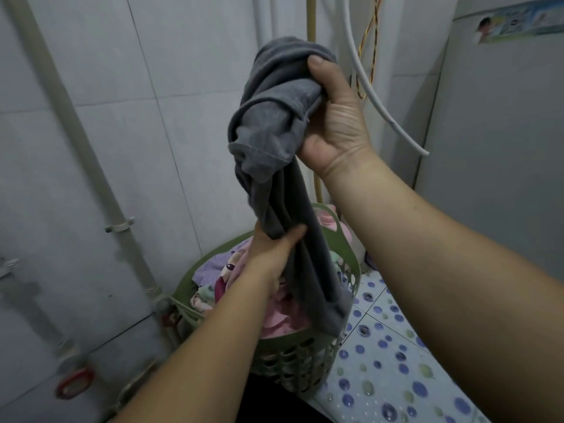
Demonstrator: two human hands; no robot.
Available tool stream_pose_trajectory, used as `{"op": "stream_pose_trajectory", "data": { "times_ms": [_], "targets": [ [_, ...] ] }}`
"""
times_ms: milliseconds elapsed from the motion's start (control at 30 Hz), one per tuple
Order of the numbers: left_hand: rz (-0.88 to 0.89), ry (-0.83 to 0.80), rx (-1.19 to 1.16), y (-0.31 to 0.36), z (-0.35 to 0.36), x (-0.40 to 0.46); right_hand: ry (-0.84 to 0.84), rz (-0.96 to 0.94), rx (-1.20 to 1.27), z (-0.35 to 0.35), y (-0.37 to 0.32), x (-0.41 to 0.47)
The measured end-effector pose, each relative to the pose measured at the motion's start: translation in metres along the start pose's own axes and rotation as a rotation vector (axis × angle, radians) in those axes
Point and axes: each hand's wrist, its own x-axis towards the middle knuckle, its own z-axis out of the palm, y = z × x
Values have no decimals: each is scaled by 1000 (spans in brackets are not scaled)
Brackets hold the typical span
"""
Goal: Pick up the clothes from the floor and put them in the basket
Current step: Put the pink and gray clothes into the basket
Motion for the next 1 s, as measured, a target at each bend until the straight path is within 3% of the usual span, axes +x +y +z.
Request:
{"op": "stream_pose_trajectory", "data": {
  "times_ms": [67, 167, 267, 567, 667, 700, 767, 833, 900, 1000],
  "targets": [
    [-37, 115, -292, 7, 4, 4, -31, 22, 4, -1, -2, -3],
    [-59, 156, -632, 19, -6, 7, -22, 33, -14, -11, -12, -12],
    [51, 281, -678, 26, -21, 11, 12, 33, -26, -28, -18, -22],
    [138, 337, -687, 43, -42, 16, 204, 61, -116, -76, -13, -32],
    [79, 417, -401, 18, -57, 21, 367, 193, -319, -103, -9, -47],
    [45, 440, -188, 7, -63, 23, 473, 286, -538, -117, -6, -53],
    [-75, 455, 266, -10, -73, 18, 659, 595, -1237, -146, -1, -71],
    [-172, 401, 581, -21, -79, 13, 710, 835, -1770, -177, 4, -88],
    [-118, 312, 786, -24, -78, 11, 673, 823, -1890, -189, 12, -97],
    [35, 112, 1138, -24, -64, 16, 451, 741, -1942, -183, 28, -98]
  ]
}}
